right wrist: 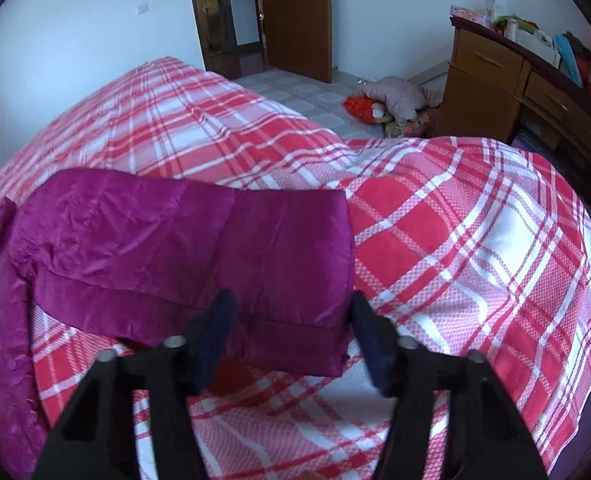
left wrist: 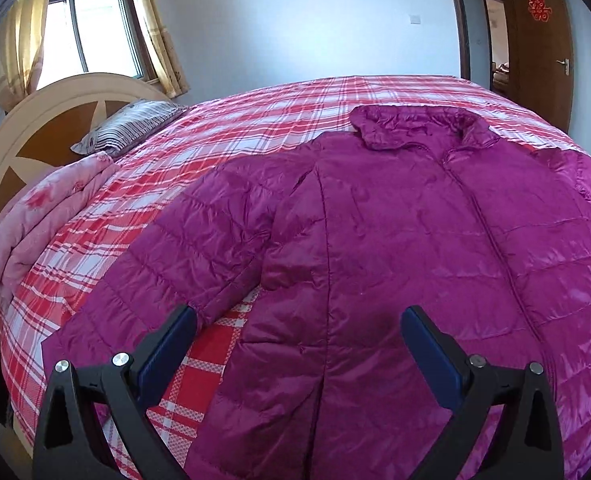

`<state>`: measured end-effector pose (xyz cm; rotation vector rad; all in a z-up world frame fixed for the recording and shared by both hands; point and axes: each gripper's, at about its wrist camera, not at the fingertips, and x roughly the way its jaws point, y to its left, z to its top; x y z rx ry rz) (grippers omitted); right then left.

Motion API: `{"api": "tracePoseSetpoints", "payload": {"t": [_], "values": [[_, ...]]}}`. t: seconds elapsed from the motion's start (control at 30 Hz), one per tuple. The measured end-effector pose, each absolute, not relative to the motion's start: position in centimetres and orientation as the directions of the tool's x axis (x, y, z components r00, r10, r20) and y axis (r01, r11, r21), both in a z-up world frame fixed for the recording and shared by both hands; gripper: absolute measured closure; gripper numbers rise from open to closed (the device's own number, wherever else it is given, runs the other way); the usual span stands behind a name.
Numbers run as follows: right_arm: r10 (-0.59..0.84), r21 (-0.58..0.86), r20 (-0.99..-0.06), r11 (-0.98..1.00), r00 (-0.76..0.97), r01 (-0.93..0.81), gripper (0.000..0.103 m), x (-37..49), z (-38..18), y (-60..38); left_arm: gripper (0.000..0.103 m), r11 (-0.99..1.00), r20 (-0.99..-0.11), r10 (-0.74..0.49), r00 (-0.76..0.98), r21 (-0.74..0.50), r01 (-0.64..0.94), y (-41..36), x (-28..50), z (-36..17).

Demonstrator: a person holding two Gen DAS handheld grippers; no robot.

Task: Fold large clothes
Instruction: 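Grasp the jacket sleeve nearest the right gripper and lift it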

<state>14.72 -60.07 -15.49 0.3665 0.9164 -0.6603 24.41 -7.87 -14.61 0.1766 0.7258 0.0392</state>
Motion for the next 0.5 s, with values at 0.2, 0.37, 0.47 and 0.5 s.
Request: {"api": "tracePoseSetpoints", "payload": {"t": [0.2, 0.37, 0.47, 0.5], "values": [[-0.383, -0.055, -0.812, 0.802, 0.441, 0.595, 0.086, 15.2, -15.5, -58.9, 0.001, 0.991, -0.664, 0.072, 0.744, 0.132, 0.022, -7.2, 23.7, -14.2], [-0.45, -0.071, -0.727, 0.8, 0.518, 0.596, 0.088, 14.8, -11.5, -58.4, 0.001, 0.991, -0.639, 0.076, 0.765, 0.135, 0.015, -6.6, 22.7, -13.2], [-0.502, -0.112, -0.649, 0.806, 0.572, 0.581, 0.088, 14.8, -7.7, -57.0, 0.001, 0.994, -0.639, 0.057, 0.767, 0.106, 0.015, -6.0, 22.2, -12.7], [-0.514, -0.124, -0.622, 0.81, 0.591, 0.573, 0.088, 14.9, -6.4, -56.4, 0.001, 0.995, -0.639, 0.052, 0.767, 0.098, 0.015, -5.9, 22.1, -12.5]]}}
